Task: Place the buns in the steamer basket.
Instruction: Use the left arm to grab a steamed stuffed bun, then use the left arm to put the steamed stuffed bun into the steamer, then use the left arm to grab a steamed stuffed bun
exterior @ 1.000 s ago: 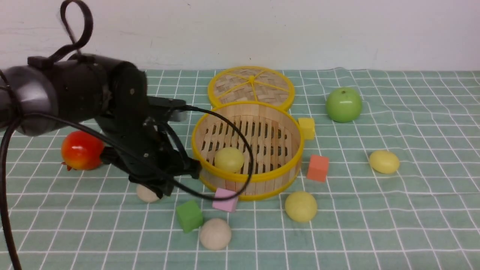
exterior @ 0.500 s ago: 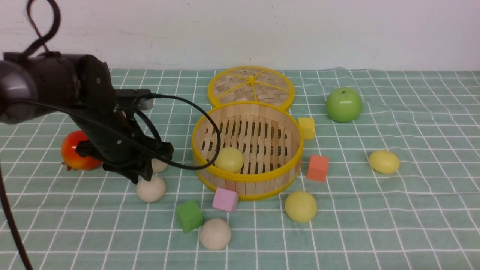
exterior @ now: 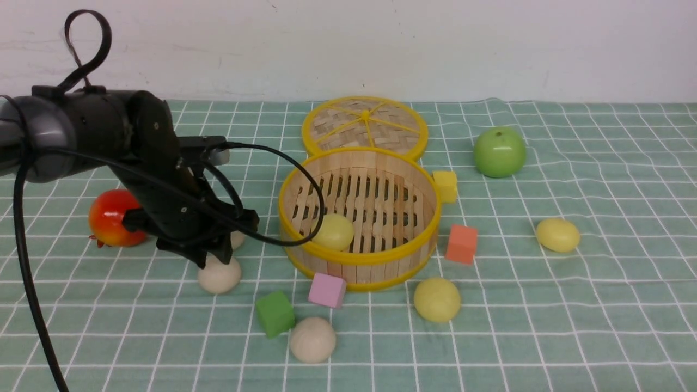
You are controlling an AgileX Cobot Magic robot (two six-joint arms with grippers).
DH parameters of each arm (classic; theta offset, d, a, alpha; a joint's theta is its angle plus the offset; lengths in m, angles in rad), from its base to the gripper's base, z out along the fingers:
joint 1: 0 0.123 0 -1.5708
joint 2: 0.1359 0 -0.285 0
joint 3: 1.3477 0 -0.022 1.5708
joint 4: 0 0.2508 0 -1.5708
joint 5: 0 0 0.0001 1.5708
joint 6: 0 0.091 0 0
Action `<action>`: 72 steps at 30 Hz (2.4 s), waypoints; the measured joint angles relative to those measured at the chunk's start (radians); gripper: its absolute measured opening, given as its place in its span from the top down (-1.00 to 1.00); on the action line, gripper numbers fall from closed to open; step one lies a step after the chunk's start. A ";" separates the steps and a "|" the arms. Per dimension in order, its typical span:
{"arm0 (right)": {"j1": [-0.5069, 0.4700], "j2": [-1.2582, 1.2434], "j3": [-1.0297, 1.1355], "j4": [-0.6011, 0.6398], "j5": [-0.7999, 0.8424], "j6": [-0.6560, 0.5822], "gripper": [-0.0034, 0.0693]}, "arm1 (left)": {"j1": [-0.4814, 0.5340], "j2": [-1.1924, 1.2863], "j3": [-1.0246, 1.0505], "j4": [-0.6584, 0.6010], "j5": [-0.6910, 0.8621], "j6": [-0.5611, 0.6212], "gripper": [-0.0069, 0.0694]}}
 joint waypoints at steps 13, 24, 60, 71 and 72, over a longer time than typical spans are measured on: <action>0.000 0.000 0.000 -0.003 0.000 0.000 0.25 | 0.000 0.061 0.000 0.022 -0.082 0.000 0.14; 0.000 0.000 0.000 -0.003 0.000 0.000 0.25 | 0.000 0.021 -0.001 -0.006 0.026 0.003 0.84; 0.000 0.000 0.000 -0.003 0.000 0.000 0.25 | -0.070 0.276 -0.431 -0.264 -0.077 0.294 0.78; 0.000 0.000 0.000 -0.003 0.000 0.000 0.25 | -0.073 0.223 -0.435 -0.200 -0.033 0.256 -0.26; 0.000 0.000 0.000 -0.003 0.000 0.000 0.25 | -0.073 0.190 -0.435 -0.194 -0.019 0.242 -0.34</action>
